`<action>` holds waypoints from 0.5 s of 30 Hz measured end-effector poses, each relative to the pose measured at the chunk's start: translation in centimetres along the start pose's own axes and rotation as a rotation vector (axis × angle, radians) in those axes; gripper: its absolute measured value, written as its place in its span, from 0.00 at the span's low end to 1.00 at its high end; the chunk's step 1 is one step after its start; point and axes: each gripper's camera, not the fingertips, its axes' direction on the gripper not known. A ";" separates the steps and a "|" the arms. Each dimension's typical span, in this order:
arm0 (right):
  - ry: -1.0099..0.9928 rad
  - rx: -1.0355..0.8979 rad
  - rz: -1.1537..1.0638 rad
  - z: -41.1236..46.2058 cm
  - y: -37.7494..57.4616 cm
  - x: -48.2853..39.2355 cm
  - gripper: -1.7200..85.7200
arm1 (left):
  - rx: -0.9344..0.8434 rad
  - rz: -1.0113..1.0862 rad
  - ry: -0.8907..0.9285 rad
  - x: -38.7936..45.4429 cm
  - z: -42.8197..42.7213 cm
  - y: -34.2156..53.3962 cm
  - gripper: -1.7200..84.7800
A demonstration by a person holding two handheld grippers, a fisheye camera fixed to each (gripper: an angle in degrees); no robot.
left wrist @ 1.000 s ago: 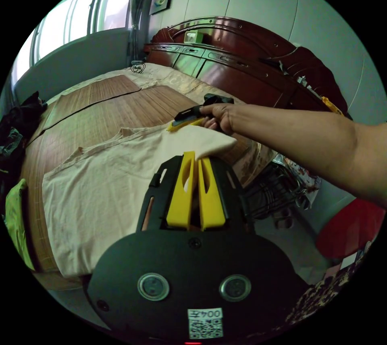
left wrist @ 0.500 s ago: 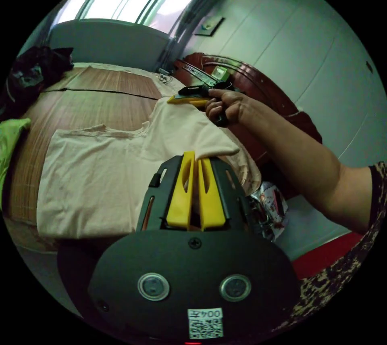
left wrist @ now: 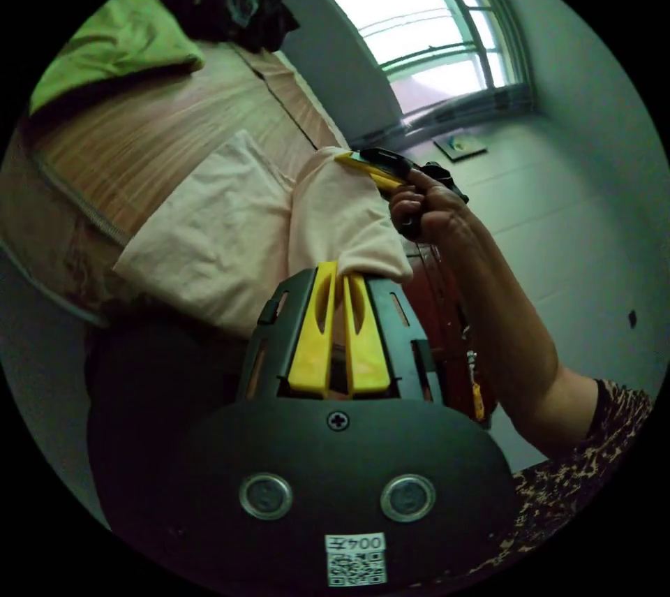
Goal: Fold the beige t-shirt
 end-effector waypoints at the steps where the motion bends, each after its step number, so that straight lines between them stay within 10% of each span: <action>1: 0.014 -0.006 0.006 1.9 -0.2 -0.8 0.06 | 0.003 -0.028 0.010 -1.4 -0.6 -0.2 0.03; 15: 0.142 -0.024 0.013 15.9 0.3 -8.2 0.11 | 0.035 -0.548 0.272 -22.2 -10.1 -0.1 0.05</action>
